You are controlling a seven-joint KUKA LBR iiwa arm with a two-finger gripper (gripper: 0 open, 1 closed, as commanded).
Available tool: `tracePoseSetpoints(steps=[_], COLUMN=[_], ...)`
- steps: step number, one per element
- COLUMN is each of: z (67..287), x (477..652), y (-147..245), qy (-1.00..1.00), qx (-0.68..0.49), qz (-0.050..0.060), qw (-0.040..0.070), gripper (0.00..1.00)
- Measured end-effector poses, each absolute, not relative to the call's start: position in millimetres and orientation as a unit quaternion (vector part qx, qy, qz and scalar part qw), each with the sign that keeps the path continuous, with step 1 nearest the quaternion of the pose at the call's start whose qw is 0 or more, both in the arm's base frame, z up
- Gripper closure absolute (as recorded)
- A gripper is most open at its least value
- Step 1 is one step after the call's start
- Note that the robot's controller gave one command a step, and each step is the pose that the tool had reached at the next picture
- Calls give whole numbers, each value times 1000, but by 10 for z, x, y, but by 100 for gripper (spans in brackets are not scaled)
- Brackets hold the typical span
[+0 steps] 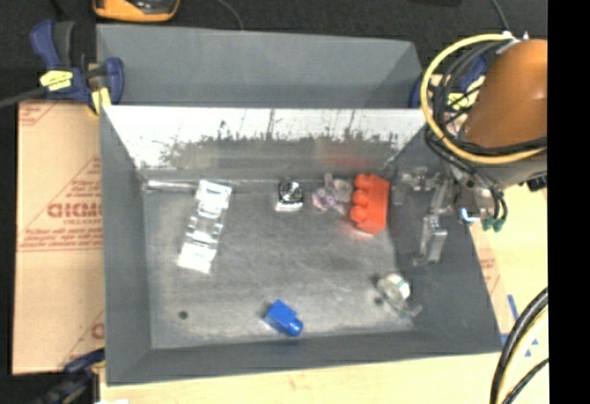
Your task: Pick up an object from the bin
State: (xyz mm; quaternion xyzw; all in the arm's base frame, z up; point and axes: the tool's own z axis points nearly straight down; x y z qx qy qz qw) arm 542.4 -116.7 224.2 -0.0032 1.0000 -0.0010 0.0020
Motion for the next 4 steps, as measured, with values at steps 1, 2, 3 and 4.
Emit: tracePoseSetpoints(steps=[1, 2, 3, 4], z=[1075, 693, 704, 2121], x=[4948, 4992, 4999, 5050], y=[-1220, -1519, -1517, -1423], qy=[1000, 999, 1000, 1000], qx=[-30, 34, 31, 17], qz=[0, 0, -1, -2], qw=[-3, 0, 1, 6], gripper=[0, 0, 100, 100])
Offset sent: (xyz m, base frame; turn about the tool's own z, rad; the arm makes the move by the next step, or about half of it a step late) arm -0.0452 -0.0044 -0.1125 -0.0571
